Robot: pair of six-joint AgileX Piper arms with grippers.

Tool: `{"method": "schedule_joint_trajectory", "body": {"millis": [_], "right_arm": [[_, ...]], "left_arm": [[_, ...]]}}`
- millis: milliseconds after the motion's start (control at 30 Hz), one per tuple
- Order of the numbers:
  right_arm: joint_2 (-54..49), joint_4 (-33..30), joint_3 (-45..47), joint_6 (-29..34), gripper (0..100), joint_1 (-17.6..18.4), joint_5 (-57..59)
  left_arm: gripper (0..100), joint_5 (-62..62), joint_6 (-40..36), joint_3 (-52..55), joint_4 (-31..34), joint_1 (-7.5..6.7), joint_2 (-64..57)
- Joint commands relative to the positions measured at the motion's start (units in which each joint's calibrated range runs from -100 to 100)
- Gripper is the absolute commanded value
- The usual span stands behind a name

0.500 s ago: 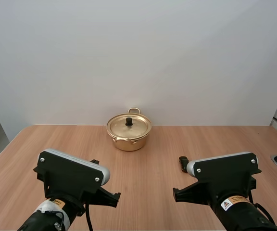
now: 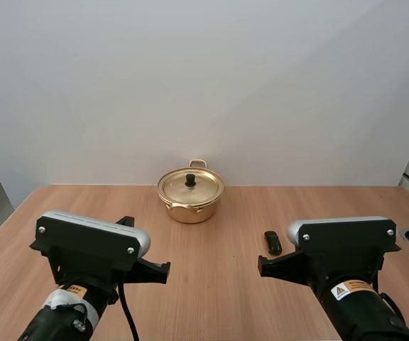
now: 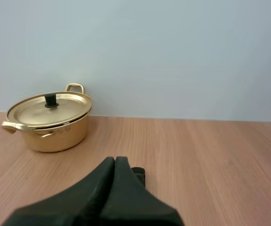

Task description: Open the pot, put the car inside, and close it

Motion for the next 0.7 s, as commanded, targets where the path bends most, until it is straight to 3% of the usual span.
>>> {"method": "schedule_joint_trajectory", "body": {"millis": [0,200,367,467,667], "right_arm": [[5.9,-0.1,-5.1,0.1,0,0.0,0.4],[25.6,-0.8,-19.5,0.1,0,-0.6,13.1],[42.6,-4.8,-30.4,0.1,0,-0.6,24.0],[49.0,-2.6,-33.1,0.4,0,-0.6,23.3],[54.3,-2.3,-35.2,0.4,0,-0.6,11.4]], "left_arm": [[0,-0.1,0.1,-3.2,0.3,0.01,6.9],[0,-0.4,0.0,-15.8,0.9,0.01,30.0],[0,16.4,-0.8,-27.1,0.5,-0.1,49.2],[0,18.6,2.9,-31.6,-1.2,-0.1,57.3],[0,17.2,6.2,-42.3,-4.4,-0.1,69.1]]}}
